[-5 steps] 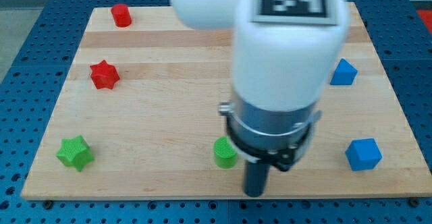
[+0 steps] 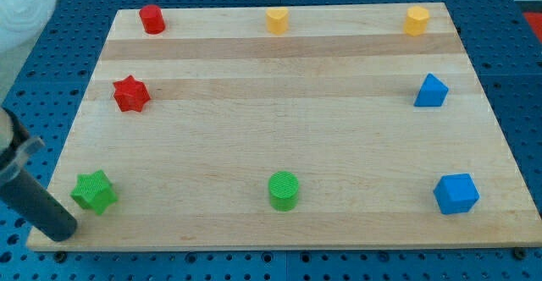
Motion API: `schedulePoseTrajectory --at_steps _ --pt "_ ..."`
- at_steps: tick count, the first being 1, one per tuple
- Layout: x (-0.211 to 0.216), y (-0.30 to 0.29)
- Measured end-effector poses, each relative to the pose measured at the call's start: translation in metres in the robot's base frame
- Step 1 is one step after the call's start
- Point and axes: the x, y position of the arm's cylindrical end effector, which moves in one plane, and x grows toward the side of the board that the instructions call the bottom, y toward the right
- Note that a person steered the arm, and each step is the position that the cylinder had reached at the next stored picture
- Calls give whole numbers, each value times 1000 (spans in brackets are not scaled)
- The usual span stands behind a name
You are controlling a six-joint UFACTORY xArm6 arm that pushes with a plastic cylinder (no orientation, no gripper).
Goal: Move the green star closer to the red star
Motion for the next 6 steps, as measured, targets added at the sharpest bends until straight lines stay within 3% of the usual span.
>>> schedulePoseTrajectory --at_steps 2,4,6 --pt "-18 3" --pt "-42 45" --pt "-101 54"
